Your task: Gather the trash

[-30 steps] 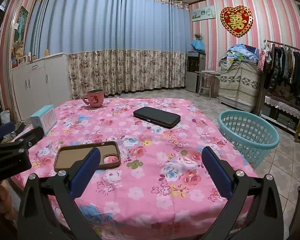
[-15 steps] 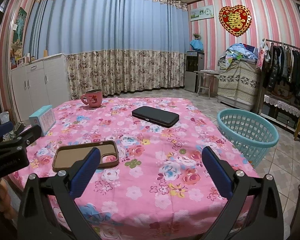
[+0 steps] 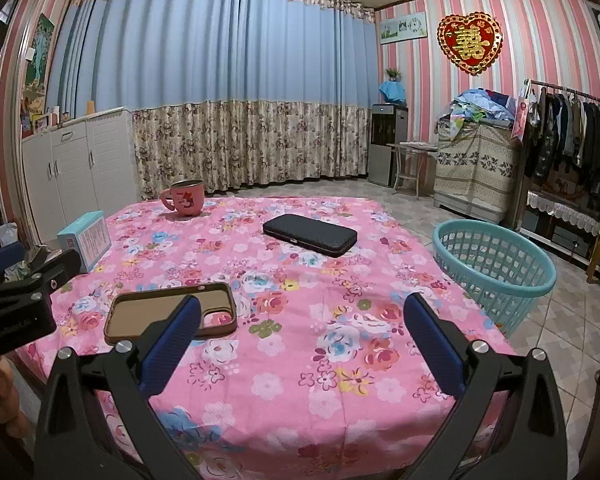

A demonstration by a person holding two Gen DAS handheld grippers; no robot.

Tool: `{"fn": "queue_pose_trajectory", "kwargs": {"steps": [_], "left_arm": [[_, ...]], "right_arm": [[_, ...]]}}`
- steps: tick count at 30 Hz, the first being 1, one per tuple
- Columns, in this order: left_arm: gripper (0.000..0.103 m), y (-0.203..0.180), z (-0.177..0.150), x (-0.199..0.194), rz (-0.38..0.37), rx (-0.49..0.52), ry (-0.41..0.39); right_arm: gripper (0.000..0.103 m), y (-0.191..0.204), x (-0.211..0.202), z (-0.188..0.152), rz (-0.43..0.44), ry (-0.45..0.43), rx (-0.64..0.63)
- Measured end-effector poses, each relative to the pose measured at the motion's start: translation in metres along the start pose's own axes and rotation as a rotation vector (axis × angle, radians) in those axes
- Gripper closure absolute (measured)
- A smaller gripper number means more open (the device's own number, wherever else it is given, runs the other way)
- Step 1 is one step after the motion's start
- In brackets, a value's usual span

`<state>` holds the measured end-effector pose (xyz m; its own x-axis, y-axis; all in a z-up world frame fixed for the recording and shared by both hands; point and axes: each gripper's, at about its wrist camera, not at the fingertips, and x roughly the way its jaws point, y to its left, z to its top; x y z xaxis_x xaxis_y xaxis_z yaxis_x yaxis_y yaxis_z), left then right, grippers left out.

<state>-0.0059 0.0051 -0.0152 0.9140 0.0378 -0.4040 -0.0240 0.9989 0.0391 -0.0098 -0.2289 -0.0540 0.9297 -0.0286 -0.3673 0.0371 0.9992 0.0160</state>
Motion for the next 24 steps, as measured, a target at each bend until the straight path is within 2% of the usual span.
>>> {"fn": "queue_pose_trajectory", "kwargs": {"steps": [24], "left_arm": [[0.005, -0.0025, 0.0029, -0.0027, -0.005, 0.003, -0.005]], "right_arm": [[0.004, 0.0003, -0.0020, 0.0028, -0.004, -0.010, -0.001]]}}
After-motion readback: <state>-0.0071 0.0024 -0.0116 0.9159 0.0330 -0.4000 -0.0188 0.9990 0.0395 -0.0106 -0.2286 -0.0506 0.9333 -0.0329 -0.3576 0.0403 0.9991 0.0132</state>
